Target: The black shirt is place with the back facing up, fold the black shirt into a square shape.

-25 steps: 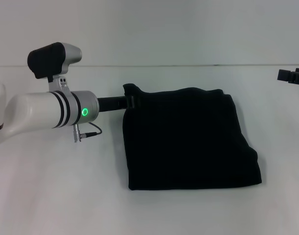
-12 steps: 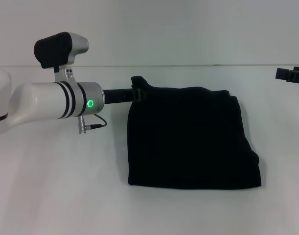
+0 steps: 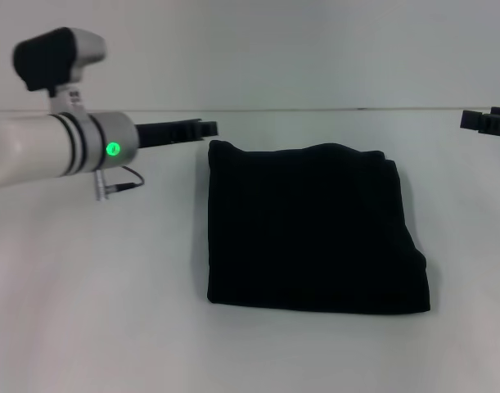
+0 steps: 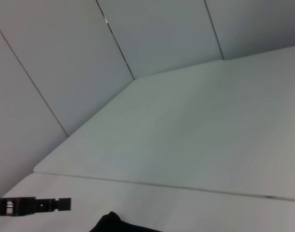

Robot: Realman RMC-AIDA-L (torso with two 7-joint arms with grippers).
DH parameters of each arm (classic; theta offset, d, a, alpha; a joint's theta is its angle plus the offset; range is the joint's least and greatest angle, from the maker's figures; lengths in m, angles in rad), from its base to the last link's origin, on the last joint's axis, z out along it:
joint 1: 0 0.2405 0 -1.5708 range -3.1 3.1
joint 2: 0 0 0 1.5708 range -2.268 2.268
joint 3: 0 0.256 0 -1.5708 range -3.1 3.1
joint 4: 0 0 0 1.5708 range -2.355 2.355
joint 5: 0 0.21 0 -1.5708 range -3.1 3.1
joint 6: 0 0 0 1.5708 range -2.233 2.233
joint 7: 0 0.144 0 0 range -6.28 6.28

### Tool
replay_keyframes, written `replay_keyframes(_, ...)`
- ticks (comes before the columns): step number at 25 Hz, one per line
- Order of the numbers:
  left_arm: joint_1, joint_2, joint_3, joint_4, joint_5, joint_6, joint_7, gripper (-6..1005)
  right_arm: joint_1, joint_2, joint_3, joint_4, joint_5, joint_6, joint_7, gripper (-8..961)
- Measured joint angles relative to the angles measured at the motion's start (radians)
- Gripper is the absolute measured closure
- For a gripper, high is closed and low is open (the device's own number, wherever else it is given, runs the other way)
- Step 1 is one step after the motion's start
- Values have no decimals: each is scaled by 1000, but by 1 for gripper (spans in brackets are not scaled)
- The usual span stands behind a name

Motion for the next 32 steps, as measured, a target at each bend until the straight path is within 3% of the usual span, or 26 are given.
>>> replay_keyframes(2,28,9,-3,50,-1,62,-10,703,3,-1,0,-2,2,-3,-13,56)
replay_keyframes(7,135,6,-10,288,-51,458,20,510,8,-22,-31,-6,-1,-69,-92,56)
replay_keyframes(10,161,-7,-5,354,-71,675,120,389,7,-33,-108,-15,-2,-109,-138,56)
replay_keyframes(13,161,-14,33,360,-67,768,227,266,4,-25,-197,-57,-2,-122,-153,56)
replay_keyframes(17,144,-19,130,360,-12,677,274,188,14,0,-296,-114,-4,-108,-147,56)
replay_keyframes(22,112,-22,219,374,73,570,270,91,56,35,-325,-131,-58,-49,-123,56)
replay_keyframes(26,99,-22,245,383,98,539,273,38,91,62,-327,-134,-140,-21,-94,56)
replay_keyframes(32,88,-16,249,393,157,525,283,53,122,79,-328,-135,-219,-7,-60,56)
